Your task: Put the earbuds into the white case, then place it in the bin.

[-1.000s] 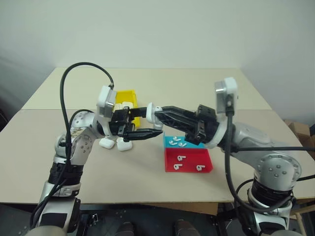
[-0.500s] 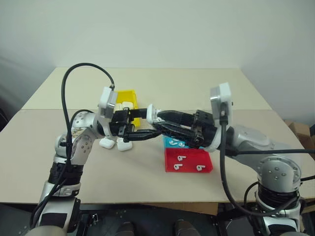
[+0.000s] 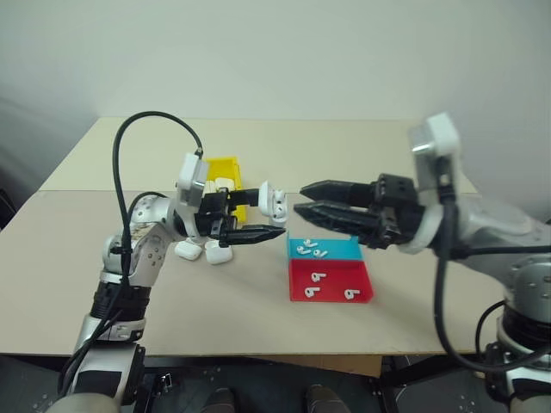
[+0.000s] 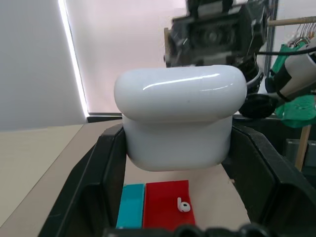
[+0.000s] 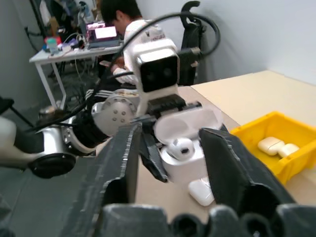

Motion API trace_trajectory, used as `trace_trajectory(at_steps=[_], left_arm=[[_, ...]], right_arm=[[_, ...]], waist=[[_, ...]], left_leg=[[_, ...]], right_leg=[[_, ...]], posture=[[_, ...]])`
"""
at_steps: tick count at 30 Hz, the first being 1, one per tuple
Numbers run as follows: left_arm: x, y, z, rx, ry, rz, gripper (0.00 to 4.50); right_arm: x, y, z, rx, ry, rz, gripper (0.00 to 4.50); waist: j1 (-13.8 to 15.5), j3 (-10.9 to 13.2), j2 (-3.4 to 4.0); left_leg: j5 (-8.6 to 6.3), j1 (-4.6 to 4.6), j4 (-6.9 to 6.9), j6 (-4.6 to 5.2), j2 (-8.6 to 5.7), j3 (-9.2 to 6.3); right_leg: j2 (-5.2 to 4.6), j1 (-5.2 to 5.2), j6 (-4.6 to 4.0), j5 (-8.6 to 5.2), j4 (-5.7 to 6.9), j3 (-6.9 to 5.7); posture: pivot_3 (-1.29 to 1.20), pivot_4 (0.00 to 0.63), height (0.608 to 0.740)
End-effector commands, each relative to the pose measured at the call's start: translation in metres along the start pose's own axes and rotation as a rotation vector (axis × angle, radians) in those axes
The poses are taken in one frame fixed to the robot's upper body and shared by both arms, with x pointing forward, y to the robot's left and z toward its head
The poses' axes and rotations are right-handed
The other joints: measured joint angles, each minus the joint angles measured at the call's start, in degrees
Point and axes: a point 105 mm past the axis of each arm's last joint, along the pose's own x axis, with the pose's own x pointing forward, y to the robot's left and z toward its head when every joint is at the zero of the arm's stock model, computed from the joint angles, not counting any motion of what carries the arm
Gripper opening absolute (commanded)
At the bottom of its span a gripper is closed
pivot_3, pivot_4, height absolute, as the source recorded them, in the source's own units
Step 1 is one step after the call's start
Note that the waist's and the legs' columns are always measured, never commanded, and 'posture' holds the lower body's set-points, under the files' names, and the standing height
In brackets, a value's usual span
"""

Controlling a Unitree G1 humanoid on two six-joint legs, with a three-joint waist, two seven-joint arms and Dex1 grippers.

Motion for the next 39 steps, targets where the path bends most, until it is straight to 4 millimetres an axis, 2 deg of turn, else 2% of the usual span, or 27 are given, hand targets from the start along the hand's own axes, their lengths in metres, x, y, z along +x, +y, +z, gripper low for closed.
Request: trace_trajectory(at_steps=[1,4,10,15,18,22,25,28,31,33,35,37,39], left_arm=[[0.013,0.007,0.001,0.045,0.001,-0.019,2.81],[0.025,0.016,-0.011,0.061,0.034,0.011,2.81],[0.047,0.031,-0.024,0.109,0.102,0.068,2.81],[0.049,0.032,-0.024,0.124,0.101,0.072,2.81],[0.045,0.030,-0.023,0.131,0.098,0.071,2.81],[0.034,0.027,-0.017,0.147,0.084,0.104,2.81],[0.027,0.025,-0.013,0.158,0.079,0.133,2.81],[0.020,0.023,-0.007,0.170,0.065,0.185,2.81],[0.012,0.030,-0.001,0.207,0.052,0.342,2.81],[0.005,0.050,0.002,0.239,0.069,0.558,2.81],[-0.009,0.074,0.002,0.259,0.142,0.792,2.81],[-0.026,0.094,-0.001,0.333,0.236,0.993,2.81],[-0.039,0.110,-0.004,0.327,0.284,1.145,2.81]], right_arm=[[-0.004,-0.007,0.016,-0.084,0.059,-0.006,1.08],[0.000,-0.016,0.021,-0.161,0.182,-0.003,0.04],[0.027,-0.047,0.015,-0.315,0.482,-0.024,0.04],[0.044,-0.053,0.001,-0.401,0.620,0.056,0.04],[0.044,-0.054,-0.009,-0.435,0.681,0.082,0.04],[0.030,-0.070,-0.016,-0.444,0.734,0.028,0.04],[0.020,-0.074,-0.013,-0.429,0.731,-0.007,0.04],[0.018,-0.075,0.001,-0.389,0.645,-0.058,0.04],[0.021,-0.073,0.030,-0.323,0.417,-0.123,0.04],[0.016,-0.072,0.044,-0.278,0.253,-0.187,0.04],[0.001,-0.069,0.040,-0.217,0.167,-0.230,0.04],[-0.009,-0.064,0.023,-0.191,0.157,-0.270,0.04],[-0.013,-0.063,0.007,-0.159,0.147,-0.316,0.04]], waist=[[0.0,0.0,0.00],[0.0,0.0,0.02],[-0.3,0.0,0.06],[0.0,0.0,0.07],[0.1,0.0,0.09],[0.2,0.0,0.09],[0.3,0.1,0.14],[0.3,0.1,0.14],[0.0,0.1,0.14],[0.2,0.1,0.14],[0.9,0.1,0.12],[1.7,0.1,0.12],[2.0,0.1,0.12]], left_leg=[[0.00,-0.01,0.00,0.00,0.00,0.00],[0.00,-0.01,0.02,0.00,-0.01,0.02],[-0.02,-0.08,-0.02,0.03,0.00,0.07],[-0.02,-0.27,0.01,0.04,-0.01,0.08],[-0.03,-0.35,0.02,0.05,0.00,0.07],[-0.03,-0.42,0.07,0.05,-0.01,0.04],[-0.03,-0.40,0.11,0.04,-0.02,0.04],[-0.03,-0.40,0.11,0.04,0.00,0.02],[-0.03,-0.39,0.10,0.05,0.00,0.02],[-0.03,-0.36,0.09,0.05,0.00,-0.03],[-0.03,-0.32,0.14,0.05,-0.01,-0.19],[-0.02,-0.33,0.20,0.04,-0.05,-0.32],[-0.02,-0.33,0.24,0.04,-0.13,-0.33]], right_leg=[[0.00,-0.01,0.00,0.00,-0.02,0.01],[0.00,0.00,0.01,0.01,-0.05,0.02],[0.02,-0.18,-0.01,0.00,-0.03,0.09],[0.02,-0.31,0.00,0.00,-0.04,0.09],[0.01,-0.36,0.00,-0.01,-0.03,0.04],[0.00,-0.39,0.01,-0.01,-0.02,0.01],[-0.02,-0.37,0.00,0.00,0.01,0.00],[-0.02,-0.37,0.00,0.00,0.02,-0.05],[-0.02,-0.37,-0.01,0.01,0.04,0.00],[-0.02,-0.33,-0.01,0.01,0.10,-0.03],[-0.02,-0.15,0.00,0.02,0.05,-0.19],[-0.07,-0.03,0.04,0.05,-0.03,-0.31],[-0.12,-0.02,0.07,0.07,-0.04,-0.32]], posture=[[0.00,0.150,0.740],[0.00,0.150,0.740],[0.00,0.150,0.740],[0.00,0.150,0.740],[0.00,0.150,0.740],[0.00,0.150,0.740],[0.00,0.150,0.740],[0.00,0.150,0.740],[0.00,0.150,0.740],[0.00,0.150,0.740],[0.00,0.150,0.740],[0.00,0.150,0.740],[0.00,0.150,0.740]])
